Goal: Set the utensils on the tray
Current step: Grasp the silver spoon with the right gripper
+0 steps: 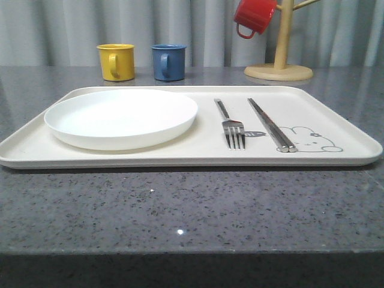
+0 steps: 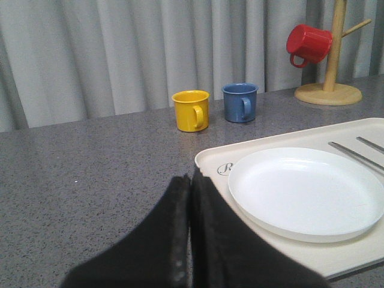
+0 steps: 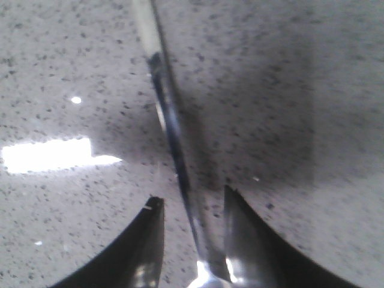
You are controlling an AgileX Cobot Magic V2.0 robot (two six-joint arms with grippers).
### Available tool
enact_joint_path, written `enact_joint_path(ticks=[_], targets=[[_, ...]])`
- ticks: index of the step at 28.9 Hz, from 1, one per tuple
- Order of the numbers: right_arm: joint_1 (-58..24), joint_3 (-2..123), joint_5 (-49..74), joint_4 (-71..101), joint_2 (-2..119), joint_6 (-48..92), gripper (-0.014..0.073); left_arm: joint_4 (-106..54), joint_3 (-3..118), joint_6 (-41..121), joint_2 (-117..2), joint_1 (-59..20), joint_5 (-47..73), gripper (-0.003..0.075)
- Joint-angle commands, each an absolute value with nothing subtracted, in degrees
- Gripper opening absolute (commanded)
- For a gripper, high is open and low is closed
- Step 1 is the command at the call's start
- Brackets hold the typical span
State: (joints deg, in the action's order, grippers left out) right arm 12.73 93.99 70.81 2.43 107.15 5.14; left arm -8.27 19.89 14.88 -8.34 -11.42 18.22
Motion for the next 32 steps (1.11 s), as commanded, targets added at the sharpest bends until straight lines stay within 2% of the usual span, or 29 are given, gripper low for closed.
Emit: enact_joint_path(ticks=[1, 16, 18, 25, 27, 32], targets=[[13.13, 95.38, 70.89, 4.15, 105.68, 7.28, 0.0279, -9.00, 21.55, 14.31, -9.05, -11.35, 13.72, -0.0018], [13.13, 95.49, 70.04, 4.15, 108.01, 7.28, 0.0268, -9.00, 21.55, 14.31, -9.05, -11.35, 13.72, -0.0018], [13.13, 95.49, 70.09, 4.15, 108.01, 7.28, 0.0237, -9.00, 21.55, 14.31, -9.05, -11.35, 13.72, -0.0018], [13.13, 95.55, 71.02, 4.15, 107.95, 7.28, 0.0030, -9.00, 21.55, 14.31, -9.05, -11.35, 13.72, -0.0018], [13.13, 95.72, 71.35, 4.15, 107.72, 7.23, 0.0002, -9.00, 21.55, 14.31, -9.05, -11.35, 13.72, -0.0018], [13.13, 97.19, 73.07, 3.97, 105.32, 4.78, 0.0005, -9.00, 21.55, 14.31, -9.05, -11.35, 13.72, -0.0018]])
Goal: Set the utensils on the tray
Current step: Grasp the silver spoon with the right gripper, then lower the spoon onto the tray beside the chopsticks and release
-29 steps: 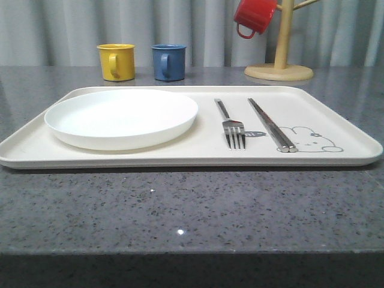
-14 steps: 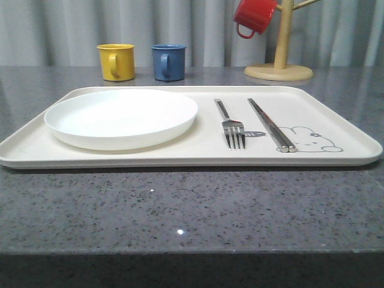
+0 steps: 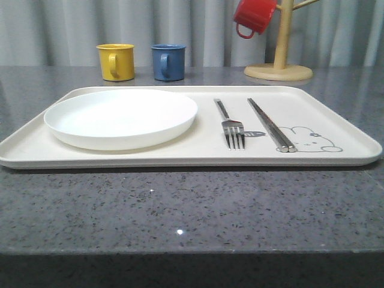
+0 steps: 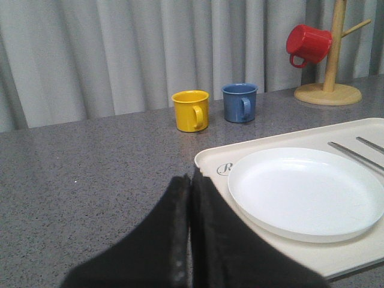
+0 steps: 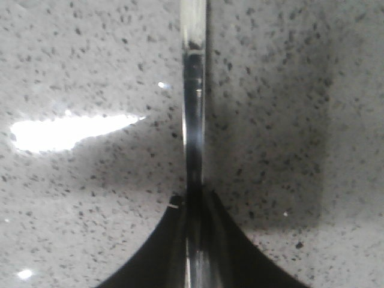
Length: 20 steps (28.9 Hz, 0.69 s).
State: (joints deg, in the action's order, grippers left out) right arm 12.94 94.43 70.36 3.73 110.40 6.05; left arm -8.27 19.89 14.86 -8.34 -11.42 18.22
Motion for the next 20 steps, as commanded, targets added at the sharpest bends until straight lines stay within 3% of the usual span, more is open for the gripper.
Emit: enact_joint_path(ticks=[1, 11, 20], targets=[[12.97, 97.52, 73.81, 4.03, 104.48, 3.58, 0.0005, -9.00, 21.55, 14.31, -9.05, -11.35, 13.72, -0.0018], [7.35, 98.03, 76.46, 5.01, 96.42, -2.08, 0.0005, -9.00, 21.55, 14.31, -9.05, -11.35, 13.72, -0.0018], [-3.90, 97.64, 76.46, 6.92, 94.79, -6.22, 0.0005, -9.00, 21.55, 14.31, -9.05, -11.35, 13.72, -0.0018]])
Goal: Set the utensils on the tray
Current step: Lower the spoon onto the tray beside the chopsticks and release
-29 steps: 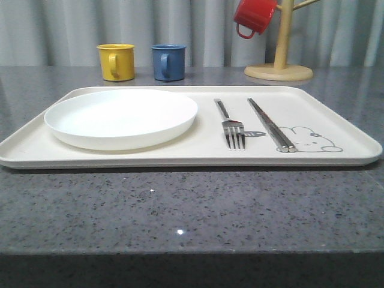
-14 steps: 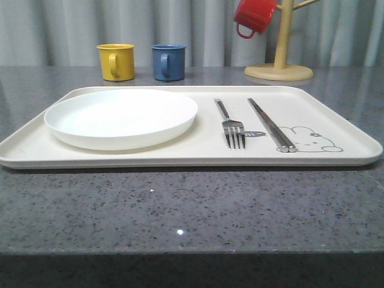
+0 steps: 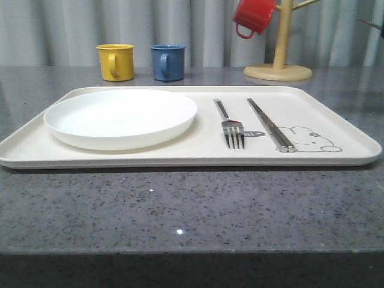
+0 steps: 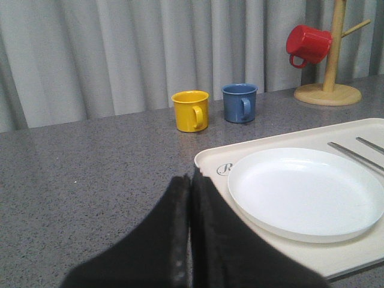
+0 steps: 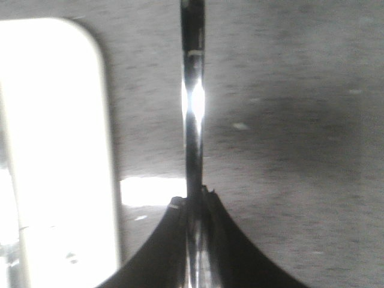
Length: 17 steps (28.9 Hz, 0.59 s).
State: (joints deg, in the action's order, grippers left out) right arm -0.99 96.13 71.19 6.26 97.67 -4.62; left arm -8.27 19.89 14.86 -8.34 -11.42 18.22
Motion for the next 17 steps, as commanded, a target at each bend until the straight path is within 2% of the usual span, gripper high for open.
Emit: enact_joint_path(ticks=[1, 9, 17], targets=[[-5.11, 97.48, 76.46, 6.92, 94.79, -6.74, 0.0005, -9.00, 21.55, 14.31, -9.05, -11.35, 13.72, -0.0018], [-12.00, 95.61, 74.06, 6.97, 94.98, -10.85, 0.0005, -9.00, 21.55, 14.31, -9.05, -11.35, 13.72, -0.0018], [-13.51, 95.31, 74.61, 7.03, 98.63, -13.90, 0.0005, -9.00, 21.55, 14.31, -9.05, -11.35, 13.72, -0.0018]])
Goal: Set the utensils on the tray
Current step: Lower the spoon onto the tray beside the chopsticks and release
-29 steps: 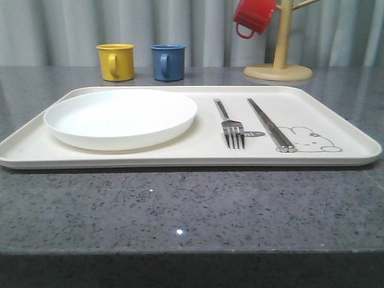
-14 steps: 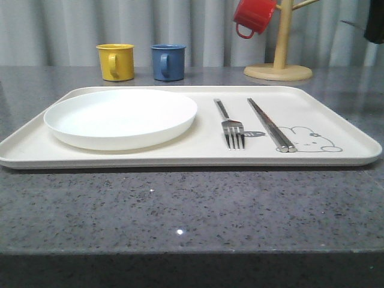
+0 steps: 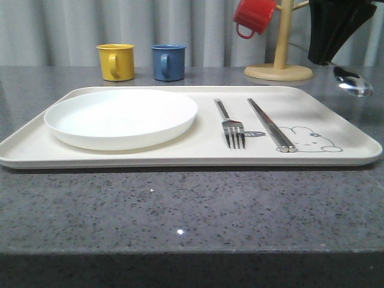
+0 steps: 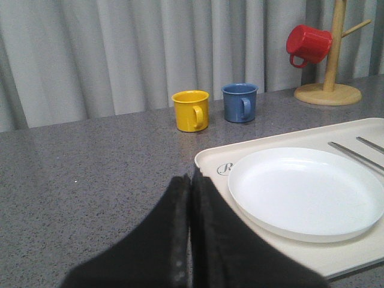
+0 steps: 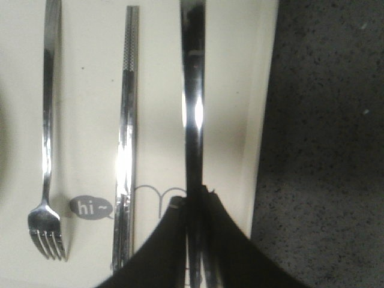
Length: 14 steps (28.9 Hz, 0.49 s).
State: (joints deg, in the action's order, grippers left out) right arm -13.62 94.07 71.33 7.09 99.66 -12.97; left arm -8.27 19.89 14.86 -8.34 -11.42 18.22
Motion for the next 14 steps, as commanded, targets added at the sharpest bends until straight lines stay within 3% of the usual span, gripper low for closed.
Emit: enact_joint_path(ticks=[1, 14], targets=[[-13.51, 95.31, 74.72, 7.03, 99.13, -14.02, 0.0005, -9.00, 21.55, 14.31, -9.05, -11.35, 13.72, -0.0018], [-13.51, 95.31, 76.18, 7.03, 106.36, -17.10, 0.0005, -9.00, 21.55, 14.31, -9.05, -11.35, 13.72, -0.0018]])
